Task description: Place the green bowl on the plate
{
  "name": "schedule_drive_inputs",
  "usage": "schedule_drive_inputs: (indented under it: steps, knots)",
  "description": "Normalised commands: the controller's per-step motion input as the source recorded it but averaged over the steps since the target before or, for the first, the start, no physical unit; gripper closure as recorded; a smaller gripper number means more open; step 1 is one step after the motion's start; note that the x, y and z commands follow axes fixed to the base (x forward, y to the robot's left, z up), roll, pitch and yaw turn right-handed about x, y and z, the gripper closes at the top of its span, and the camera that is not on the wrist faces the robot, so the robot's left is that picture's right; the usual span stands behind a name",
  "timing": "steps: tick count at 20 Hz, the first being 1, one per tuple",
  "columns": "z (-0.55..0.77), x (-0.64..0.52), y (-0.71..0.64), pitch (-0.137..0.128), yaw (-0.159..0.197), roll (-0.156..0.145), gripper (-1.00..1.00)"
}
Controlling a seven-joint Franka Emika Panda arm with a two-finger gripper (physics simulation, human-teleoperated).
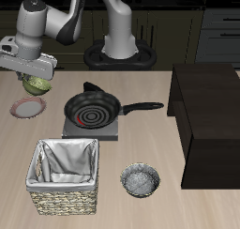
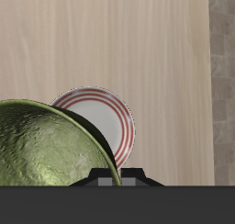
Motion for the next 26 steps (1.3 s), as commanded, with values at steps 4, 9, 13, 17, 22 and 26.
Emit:
schedule_drive_inputs:
  steps: [4,9,13,17,22,26]
  knots:
    - [-0.2,0.06,-0.03,0.028,0.004,-0.015,1.0]
    - [-0.21,0.03,-0.01,0.028,0.007,-0.023,1.0]
    - [-0.19,0.06,0.03,0.022,0.028,-0.01,1.0]
    - [-0.19,0.06,0.04,0.031,0.011,-0.003,1.0]
    - [-0.08,0.02,0.03,0.022,0.021,-0.026,-1.0]
    - [-0.01,-0.05,0.0,0.019,-0.012,-0.015,-1.0]
